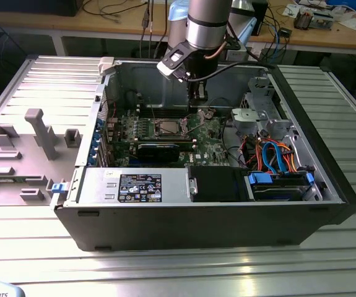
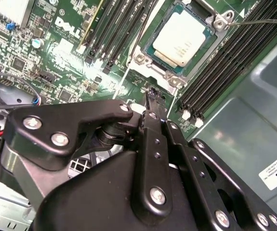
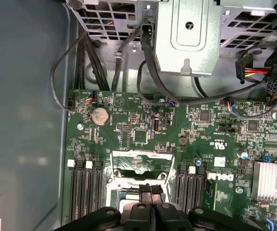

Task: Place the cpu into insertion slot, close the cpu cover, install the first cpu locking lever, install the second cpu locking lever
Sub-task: 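Close the cpu cover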

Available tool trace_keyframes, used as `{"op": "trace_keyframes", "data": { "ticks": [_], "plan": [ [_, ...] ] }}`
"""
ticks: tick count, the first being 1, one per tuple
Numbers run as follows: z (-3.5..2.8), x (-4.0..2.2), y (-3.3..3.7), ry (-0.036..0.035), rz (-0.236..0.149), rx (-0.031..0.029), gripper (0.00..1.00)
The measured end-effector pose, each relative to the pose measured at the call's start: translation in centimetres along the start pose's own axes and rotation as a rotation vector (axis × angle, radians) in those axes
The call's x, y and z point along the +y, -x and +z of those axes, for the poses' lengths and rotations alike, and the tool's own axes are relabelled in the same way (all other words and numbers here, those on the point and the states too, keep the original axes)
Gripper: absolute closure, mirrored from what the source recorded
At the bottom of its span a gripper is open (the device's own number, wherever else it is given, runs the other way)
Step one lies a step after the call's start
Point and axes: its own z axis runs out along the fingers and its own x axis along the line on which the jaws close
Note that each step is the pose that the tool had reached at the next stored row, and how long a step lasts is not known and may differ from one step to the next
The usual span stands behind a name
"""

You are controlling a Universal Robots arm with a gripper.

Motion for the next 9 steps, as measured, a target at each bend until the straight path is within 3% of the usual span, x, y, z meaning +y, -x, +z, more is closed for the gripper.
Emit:
{"op": "trace_keyframes", "data": {
  "ticks": [6,9],
  "plan": [
    [0.00,0.00,0.00,0.0010,0.000,0.0000,0.89],
    [0.00,0.37,0.03,0.0010,-0.001,-0.0002,0.89]
  ]
}}
